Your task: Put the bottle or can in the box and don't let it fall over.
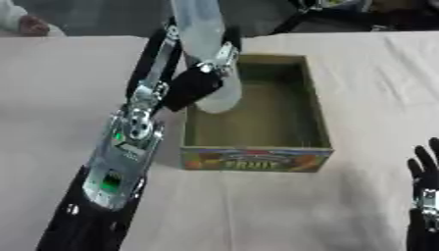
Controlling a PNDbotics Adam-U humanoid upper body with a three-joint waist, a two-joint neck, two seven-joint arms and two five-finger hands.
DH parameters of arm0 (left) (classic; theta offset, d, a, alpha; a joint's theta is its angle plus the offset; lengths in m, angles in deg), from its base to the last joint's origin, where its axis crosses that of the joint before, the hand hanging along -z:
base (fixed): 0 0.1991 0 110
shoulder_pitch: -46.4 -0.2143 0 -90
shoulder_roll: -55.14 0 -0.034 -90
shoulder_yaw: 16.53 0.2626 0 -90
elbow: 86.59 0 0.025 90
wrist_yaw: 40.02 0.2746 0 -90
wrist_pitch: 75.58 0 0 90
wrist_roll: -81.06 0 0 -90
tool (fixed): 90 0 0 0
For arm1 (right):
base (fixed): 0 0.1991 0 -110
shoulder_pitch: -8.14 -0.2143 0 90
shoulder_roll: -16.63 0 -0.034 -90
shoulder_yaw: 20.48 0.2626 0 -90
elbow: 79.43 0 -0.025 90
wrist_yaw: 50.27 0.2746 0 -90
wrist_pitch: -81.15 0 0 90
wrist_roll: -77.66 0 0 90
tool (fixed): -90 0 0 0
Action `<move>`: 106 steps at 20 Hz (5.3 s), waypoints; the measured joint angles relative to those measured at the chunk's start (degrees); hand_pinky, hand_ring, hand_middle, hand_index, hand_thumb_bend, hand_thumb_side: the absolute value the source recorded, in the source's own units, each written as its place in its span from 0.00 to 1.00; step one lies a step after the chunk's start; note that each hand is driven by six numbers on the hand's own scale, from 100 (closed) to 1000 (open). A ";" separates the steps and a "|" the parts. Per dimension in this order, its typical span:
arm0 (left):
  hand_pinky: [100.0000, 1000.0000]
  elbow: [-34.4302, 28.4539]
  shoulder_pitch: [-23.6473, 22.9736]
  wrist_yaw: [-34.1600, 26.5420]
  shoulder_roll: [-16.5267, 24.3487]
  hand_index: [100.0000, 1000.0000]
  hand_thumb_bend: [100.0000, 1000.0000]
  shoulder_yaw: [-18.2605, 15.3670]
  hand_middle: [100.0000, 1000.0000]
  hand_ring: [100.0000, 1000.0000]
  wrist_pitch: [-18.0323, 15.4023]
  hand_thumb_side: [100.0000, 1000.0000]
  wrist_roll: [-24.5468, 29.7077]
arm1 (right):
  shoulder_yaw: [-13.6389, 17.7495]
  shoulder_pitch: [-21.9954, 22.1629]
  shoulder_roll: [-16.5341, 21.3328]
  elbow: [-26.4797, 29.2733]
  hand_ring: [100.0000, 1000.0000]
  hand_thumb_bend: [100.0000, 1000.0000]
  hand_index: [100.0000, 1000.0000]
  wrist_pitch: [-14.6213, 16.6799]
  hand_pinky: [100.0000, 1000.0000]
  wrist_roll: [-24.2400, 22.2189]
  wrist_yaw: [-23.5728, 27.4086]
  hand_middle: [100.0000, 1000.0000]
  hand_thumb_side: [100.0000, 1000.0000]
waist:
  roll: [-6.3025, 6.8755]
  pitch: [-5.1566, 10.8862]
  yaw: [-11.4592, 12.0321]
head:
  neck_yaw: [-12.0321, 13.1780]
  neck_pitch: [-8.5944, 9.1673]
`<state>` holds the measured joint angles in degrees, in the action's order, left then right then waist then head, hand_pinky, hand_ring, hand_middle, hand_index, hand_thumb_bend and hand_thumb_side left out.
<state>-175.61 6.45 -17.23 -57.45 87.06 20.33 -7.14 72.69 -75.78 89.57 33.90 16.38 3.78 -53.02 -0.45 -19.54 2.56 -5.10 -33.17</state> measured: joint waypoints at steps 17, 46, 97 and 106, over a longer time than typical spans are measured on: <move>1.00 7.32 0.48 7.88 -1.46 0.96 0.00 1.00 1.00 1.00 -5.60 0.64 9.20 | 0.44 -1.33 0.34 0.00 1.00 0.00 1.00 -0.10 1.00 -1.53 2.04 1.00 0.64 | -0.38 -1.14 -1.00 | 1.50 1.10; 1.00 8.51 -1.20 12.02 0.26 1.00 0.00 -2.18 1.00 1.00 -3.52 0.64 18.81 | 0.68 0.04 0.34 0.00 1.00 0.00 1.00 0.15 1.00 -0.95 1.02 1.00 0.64 | 0.34 -0.27 0.59 | 0.16 0.57; 1.00 1.28 -2.06 17.89 4.89 1.00 0.00 -3.20 1.00 1.00 1.93 0.55 18.69 | 1.04 1.51 1.37 0.00 0.99 0.00 1.00 0.36 1.00 0.00 1.35 1.00 0.65 | 1.73 1.06 1.64 | -0.87 -1.50; 1.00 0.34 -3.38 18.15 6.91 1.00 0.00 -3.92 1.00 1.00 1.82 0.27 20.15 | 1.08 1.55 1.43 0.00 0.99 0.00 1.00 0.41 1.00 0.09 1.48 1.00 0.65 | 1.79 1.11 1.81 | -1.25 -1.48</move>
<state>-175.27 3.07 0.91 -50.54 83.14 22.16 13.01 73.76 -74.23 91.00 33.90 16.79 3.88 -51.54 1.34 -18.43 4.38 -6.34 -34.65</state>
